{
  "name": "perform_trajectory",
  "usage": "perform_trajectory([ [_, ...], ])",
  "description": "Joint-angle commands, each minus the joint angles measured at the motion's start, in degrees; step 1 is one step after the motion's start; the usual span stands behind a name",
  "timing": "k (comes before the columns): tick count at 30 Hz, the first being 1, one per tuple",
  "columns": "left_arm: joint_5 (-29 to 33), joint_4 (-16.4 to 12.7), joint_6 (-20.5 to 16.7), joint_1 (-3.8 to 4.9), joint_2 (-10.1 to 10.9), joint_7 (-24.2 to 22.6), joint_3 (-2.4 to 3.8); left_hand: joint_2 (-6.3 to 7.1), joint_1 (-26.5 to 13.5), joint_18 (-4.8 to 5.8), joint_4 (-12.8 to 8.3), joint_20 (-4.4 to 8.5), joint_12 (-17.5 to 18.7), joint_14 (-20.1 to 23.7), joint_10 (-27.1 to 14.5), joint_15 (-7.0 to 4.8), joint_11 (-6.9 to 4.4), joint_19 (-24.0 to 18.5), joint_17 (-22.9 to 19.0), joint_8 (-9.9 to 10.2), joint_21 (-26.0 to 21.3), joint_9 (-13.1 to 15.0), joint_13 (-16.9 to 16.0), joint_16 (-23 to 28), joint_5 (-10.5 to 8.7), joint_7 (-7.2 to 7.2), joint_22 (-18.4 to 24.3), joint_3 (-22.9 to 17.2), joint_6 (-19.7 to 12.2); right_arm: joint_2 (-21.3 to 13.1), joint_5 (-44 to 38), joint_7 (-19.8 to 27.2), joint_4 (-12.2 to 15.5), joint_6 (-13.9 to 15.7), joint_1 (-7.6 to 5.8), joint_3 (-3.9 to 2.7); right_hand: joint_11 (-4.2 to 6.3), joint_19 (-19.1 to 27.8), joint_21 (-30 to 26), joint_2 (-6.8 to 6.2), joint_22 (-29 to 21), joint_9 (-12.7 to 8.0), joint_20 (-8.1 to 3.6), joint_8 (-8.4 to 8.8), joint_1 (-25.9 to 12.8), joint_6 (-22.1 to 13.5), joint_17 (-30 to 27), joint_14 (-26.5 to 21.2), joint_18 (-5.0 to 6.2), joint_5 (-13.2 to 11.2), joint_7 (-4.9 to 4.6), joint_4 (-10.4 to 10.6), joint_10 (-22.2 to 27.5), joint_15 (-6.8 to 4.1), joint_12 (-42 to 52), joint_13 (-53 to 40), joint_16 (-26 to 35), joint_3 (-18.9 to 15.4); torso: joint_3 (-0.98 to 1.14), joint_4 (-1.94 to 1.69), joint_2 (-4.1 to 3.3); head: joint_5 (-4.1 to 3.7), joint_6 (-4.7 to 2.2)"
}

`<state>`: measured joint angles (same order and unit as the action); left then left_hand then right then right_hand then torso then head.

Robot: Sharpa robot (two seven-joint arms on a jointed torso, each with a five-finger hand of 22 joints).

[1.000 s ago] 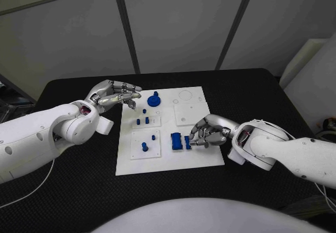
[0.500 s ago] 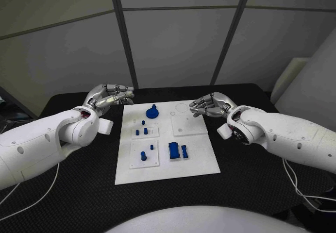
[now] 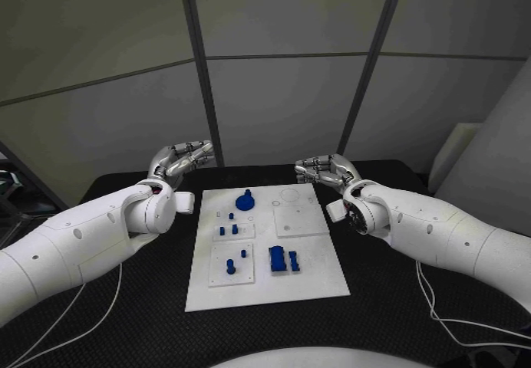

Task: Assemble the parts on the task board

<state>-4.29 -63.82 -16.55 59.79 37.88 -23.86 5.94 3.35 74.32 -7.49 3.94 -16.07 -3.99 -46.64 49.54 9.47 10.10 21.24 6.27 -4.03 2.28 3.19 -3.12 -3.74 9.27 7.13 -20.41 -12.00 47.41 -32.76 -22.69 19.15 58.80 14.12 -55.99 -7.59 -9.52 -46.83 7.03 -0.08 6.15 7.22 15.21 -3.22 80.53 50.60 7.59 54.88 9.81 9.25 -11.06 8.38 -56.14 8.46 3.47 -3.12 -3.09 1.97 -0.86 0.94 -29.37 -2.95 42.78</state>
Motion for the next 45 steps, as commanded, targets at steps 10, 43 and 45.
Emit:
perform_trajectory([
  [10, 1.4, -9.2, -9.5, 0.13, 2.6, -2.0, -2.09, -3.35, -40.1, 2.28, -3.9, 8.85, 4.0, 25.2, -26.8, -5.1, -5.46, -11.4, -6.3, 4.0, -2.3, -3.2, 3.1, 3.7, -5.02, -7.13, 11.2, 6.4, -25.6, -4.0, 7.0, 3.3, 9.9, 9.5, -1.32, 2.39, 5.09, 25.1, -7.0, 0.08, -6.1, -7.2, -8.19, 3.22, -43.2, -27.2, -7.6, -29.5, -4.54, -5.0, 5.92, -8.4, 30.1, -8.46, -3.5, 3.1, 3.1, -2.0, 0.47, -0.5, -1.07, 1.66, -4.68],
  [43, 4.3, -26.1, -27.6, 0.37, 6.8, -5.9, -5.94, -3.35, -65.4, 2.29, -3.9, 16.07, 4.0, 41.0, -43.6, -9.47, -10.1, -21.2, -6.3, 4.0, -2.3, -3.2, 3.1, 3.7, -9.27, -7.13, 20.4, 12.0, -41.7, -11.9, 22.7, 10.6, 31.2, 30.0, -4.17, 7.59, 9.52, 40.9, -7.0, 0.08, -6.1, -7.2, -15.21, 3.22, -70.6, -44.4, -7.6, -48.2, -9.81, -9.3, 11.06, -8.4, 49.2, -8.46, -3.5, 3.1, 3.1, -2.0, 0.86, -0.94, -1.81, 2.95, -8.4],
  [45, 4.3, -26.1, -27.6, 0.37, 6.8, -5.9, -5.94, -3.35, -66.1, 2.28, -3.9, 16.07, 4.0, 41.4, -44.1, -9.47, -10.1, -21.2, -6.3, 4.0, -2.3, -3.2, 3.1, 3.7, -9.27, -7.13, 20.4, 12.0, -42.1, -11.9, 22.7, 10.6, 31.2, 30.0, -4.17, 7.59, 9.52, 41.4, -7.0, 0.08, -6.1, -7.2, -15.21, 3.22, -71.4, -44.8, -7.6, -48.6, -9.81, -9.3, 11.06, -8.4, 49.7, -8.46, -3.5, 3.1, 3.1, -2.0, 0.86, -0.94, -1.81, 2.95, -8.4],
])
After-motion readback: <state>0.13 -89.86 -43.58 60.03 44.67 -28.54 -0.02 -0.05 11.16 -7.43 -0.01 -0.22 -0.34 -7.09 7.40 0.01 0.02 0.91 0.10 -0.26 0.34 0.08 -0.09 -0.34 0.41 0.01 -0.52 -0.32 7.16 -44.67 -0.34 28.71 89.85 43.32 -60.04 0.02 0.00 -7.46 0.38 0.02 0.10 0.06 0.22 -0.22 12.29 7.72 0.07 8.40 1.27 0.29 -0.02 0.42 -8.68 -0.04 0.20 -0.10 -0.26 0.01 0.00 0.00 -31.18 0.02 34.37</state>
